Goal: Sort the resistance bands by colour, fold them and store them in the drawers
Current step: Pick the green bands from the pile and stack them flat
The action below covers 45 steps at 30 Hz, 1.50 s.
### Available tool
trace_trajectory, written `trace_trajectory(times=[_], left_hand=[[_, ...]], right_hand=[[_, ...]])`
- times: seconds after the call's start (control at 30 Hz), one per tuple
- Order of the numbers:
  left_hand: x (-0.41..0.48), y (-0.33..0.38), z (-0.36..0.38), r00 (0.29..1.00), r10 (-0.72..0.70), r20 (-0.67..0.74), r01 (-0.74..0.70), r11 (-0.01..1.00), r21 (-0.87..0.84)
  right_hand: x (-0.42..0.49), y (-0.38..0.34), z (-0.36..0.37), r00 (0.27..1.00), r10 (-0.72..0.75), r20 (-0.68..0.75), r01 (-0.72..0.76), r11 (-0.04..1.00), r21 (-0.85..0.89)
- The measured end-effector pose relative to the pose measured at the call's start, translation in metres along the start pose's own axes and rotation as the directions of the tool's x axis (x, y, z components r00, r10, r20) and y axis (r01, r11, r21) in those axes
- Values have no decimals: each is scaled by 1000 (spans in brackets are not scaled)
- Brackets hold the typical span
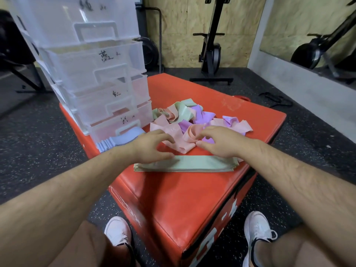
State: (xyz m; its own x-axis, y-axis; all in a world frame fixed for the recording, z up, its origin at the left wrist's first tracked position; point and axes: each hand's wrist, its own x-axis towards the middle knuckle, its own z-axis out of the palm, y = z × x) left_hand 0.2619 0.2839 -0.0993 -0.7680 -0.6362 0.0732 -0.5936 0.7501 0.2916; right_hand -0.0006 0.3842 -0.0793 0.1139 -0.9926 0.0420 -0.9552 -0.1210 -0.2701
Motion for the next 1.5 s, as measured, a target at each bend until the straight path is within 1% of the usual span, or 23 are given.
trace_trajectory(times=[0.07,0.17,0.23,0.33,0.4,0.47,0.57,0.6,0.63,0.7,0.73,0.8,0.87,0.93,1.03,1.1,1.17,1.2,1.3,1.33,1.43,1.5], left_hand=[[19,7,-3,998,-24,-58,25,1000,17],[51,12,-2,991,-71,-110,75,996,37],[72,14,1,987,-108,-116,112,993,23],[102,13,7,984,-131,-118,133,991,15],[118,8,13,985,-132,-109,134,991,18],[129,2,17,988,-133,-82,136,990,31],[136,-4,20,986,-151,-63,155,987,50],[137,-6,21,986,-155,-67,159,986,55],[137,-9,22,985,-156,-72,160,986,55],[136,-13,21,984,-157,-85,160,986,35],[136,-15,20,983,-158,-97,160,987,11],[133,-15,17,977,-155,-145,149,988,-50],[128,-12,12,963,-137,-232,120,989,-87],[124,-8,6,941,-140,-307,111,988,-110],[116,-2,-3,916,-190,-354,139,977,-164],[110,1,-10,897,-199,-396,134,973,-185],[105,4,-16,882,-214,-419,135,968,-209],[103,5,-19,874,-221,-432,137,966,-219],[99,9,-23,848,-227,-480,127,964,-233],[99,11,-24,845,-225,-484,121,964,-237],[97,16,-26,857,-206,-472,96,964,-248],[96,22,-27,855,-199,-479,78,962,-261]], right_hand=[[17,-3,-3,998,19,-55,-18,1000,13],[51,2,-2,989,114,-96,-112,993,29],[73,5,1,984,133,-122,-129,991,42],[104,14,5,976,189,-107,-180,980,87],[121,21,7,972,213,-103,-205,975,82],[133,28,9,974,219,-62,-217,976,28],[144,36,15,979,188,73,-180,978,-104],[147,38,15,979,181,90,-169,978,-125],[149,41,14,979,187,77,-177,977,-122],[148,44,11,971,240,19,-239,970,-47],[147,45,8,969,247,-20,-247,969,6],[142,42,2,975,202,-92,-192,976,105],[138,38,-4,977,138,-162,-112,981,161],[132,31,-13,964,113,-240,-66,978,196],[122,20,-29,931,100,-352,-16,972,233],[118,17,-42,899,100,-426,15,966,257],[113,11,-58,852,100,-514,57,958,281],[110,7,-67,817,96,-568,85,955,284],[103,-6,-87,681,54,-730,185,952,243],[102,-8,-90,665,37,-746,204,952,229],[98,-12,-92,709,19,-705,195,955,222],[95,-12,-91,687,22,-726,193,958,212]])
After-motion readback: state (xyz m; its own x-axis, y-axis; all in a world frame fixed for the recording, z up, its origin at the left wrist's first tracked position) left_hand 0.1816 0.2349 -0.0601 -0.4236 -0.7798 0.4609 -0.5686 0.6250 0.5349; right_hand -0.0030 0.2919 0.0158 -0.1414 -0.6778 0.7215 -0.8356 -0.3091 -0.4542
